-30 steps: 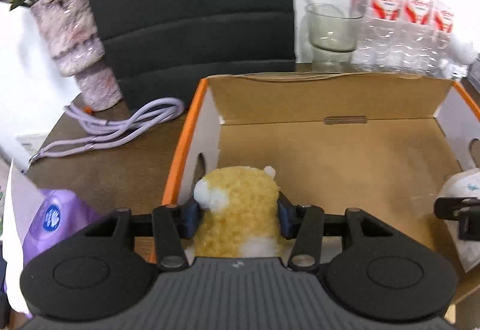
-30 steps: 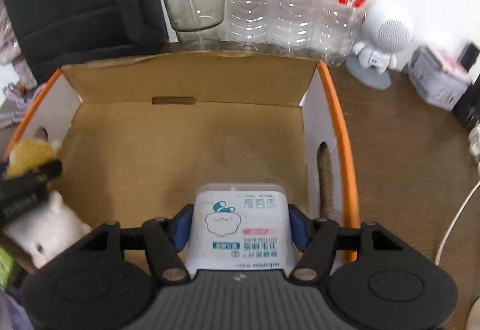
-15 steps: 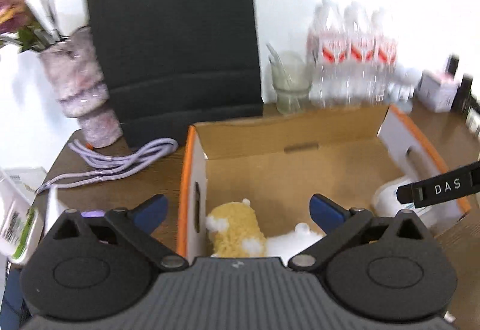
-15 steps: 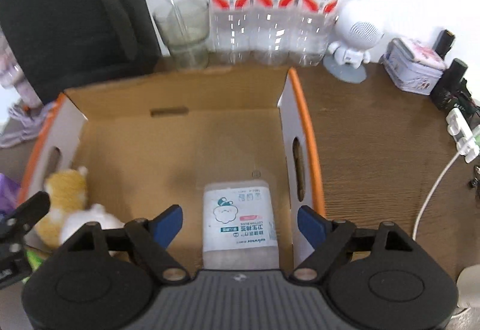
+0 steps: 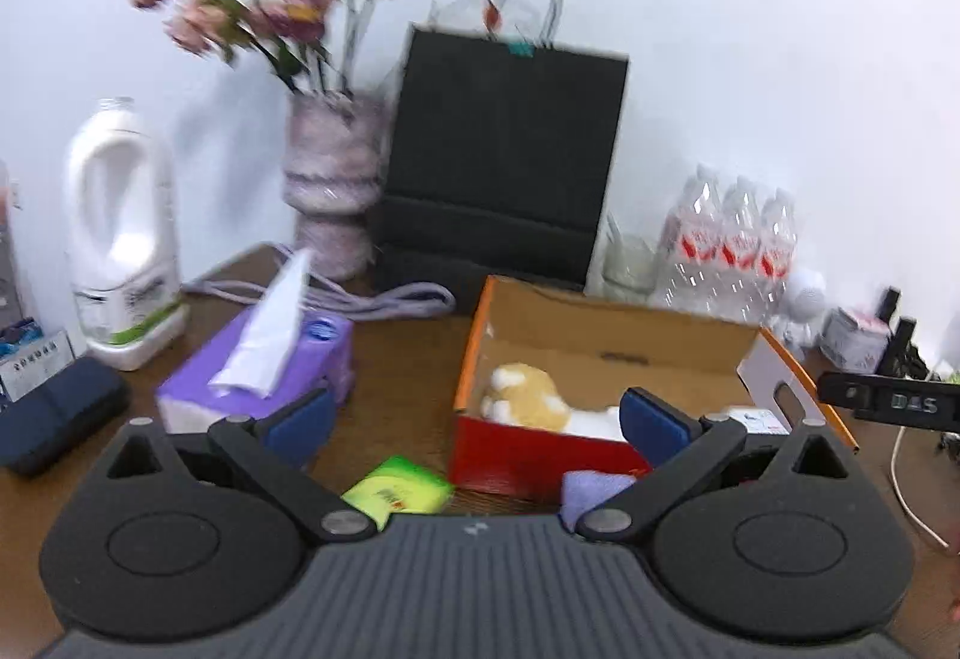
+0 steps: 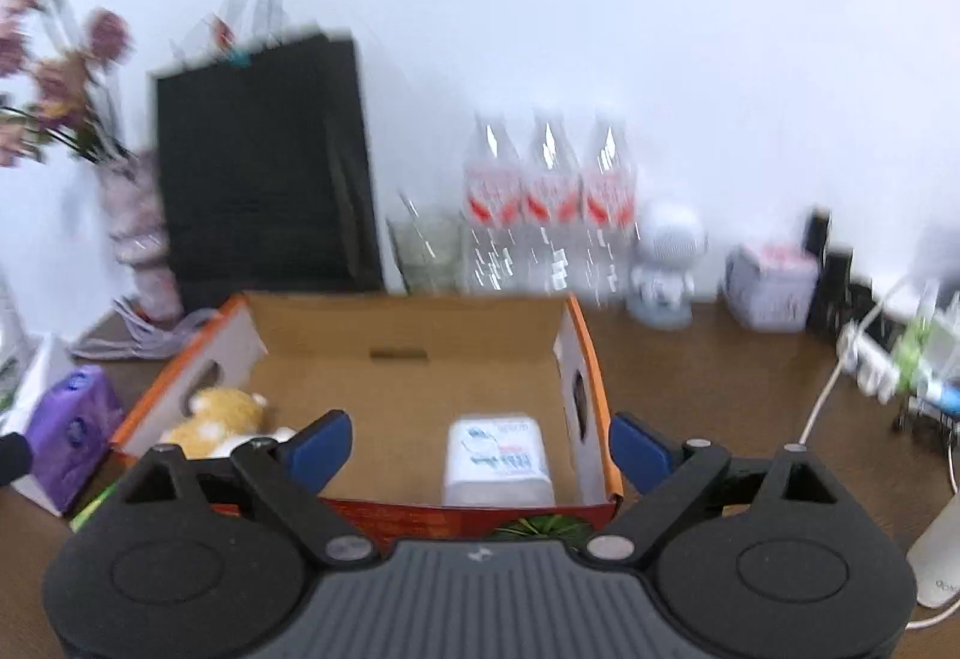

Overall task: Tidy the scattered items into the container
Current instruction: 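Move both tools back toward the remaining items on the desk, then grasp the printed tissue packet with the left tool while the right tool grasps the white round case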

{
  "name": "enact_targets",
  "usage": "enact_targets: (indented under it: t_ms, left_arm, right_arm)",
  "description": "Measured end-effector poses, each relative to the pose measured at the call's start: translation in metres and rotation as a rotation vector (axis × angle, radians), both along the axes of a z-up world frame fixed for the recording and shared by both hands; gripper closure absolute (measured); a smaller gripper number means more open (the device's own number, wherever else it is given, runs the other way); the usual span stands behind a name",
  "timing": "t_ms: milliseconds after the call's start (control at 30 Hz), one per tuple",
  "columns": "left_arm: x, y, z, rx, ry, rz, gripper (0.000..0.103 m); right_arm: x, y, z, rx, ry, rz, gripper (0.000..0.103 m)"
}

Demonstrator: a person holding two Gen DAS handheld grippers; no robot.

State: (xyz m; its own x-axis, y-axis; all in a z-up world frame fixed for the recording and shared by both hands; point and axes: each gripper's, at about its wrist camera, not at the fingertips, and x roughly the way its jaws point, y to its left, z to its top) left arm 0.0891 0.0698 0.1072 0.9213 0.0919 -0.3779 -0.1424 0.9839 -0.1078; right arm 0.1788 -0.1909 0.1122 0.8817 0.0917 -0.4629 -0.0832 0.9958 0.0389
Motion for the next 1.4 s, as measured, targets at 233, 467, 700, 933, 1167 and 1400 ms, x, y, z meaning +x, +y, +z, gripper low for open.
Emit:
enact_targets:
  t_ms: [233, 467, 700, 933, 1167, 1400]
  left_arm:
    - [-0.063, 0.000, -0.022, 0.107, -0.098, -0.029, 0.000]
    - [-0.131, -0.036, -0.055, 0.113, -0.005, -0.136, 0.000]
    - [-0.172, -0.063, -0.067, 0.148, 0.025, -0.254, 0.000]
    - [-0.169, -0.070, -0.071, 0.158, 0.054, -0.276, 0.000]
    - [-0.110, -0.085, -0.076, 0.236, 0.131, -0.422, 0.006]
    - [-0.060, -0.083, -0.098, 0.147, 0.264, -0.438, 0.034]
  right_arm:
    - [-0.078, 0.003, -0.022, 0.046, -0.057, 0.049, 0.000]
    - [-0.187, -0.023, -0.049, 0.115, -0.138, -0.013, 0.000]
    - [-0.231, -0.048, -0.096, 0.213, 0.006, 0.025, 0.000]
    - [-0.239, -0.051, -0.095, 0.169, 0.028, 0.042, 0.006]
    - [-0.217, -0.024, -0.105, 0.032, 0.105, 0.160, 0.028]
    - [-0.188, -0.015, -0.117, 0.019, 0.166, 0.178, 0.032]
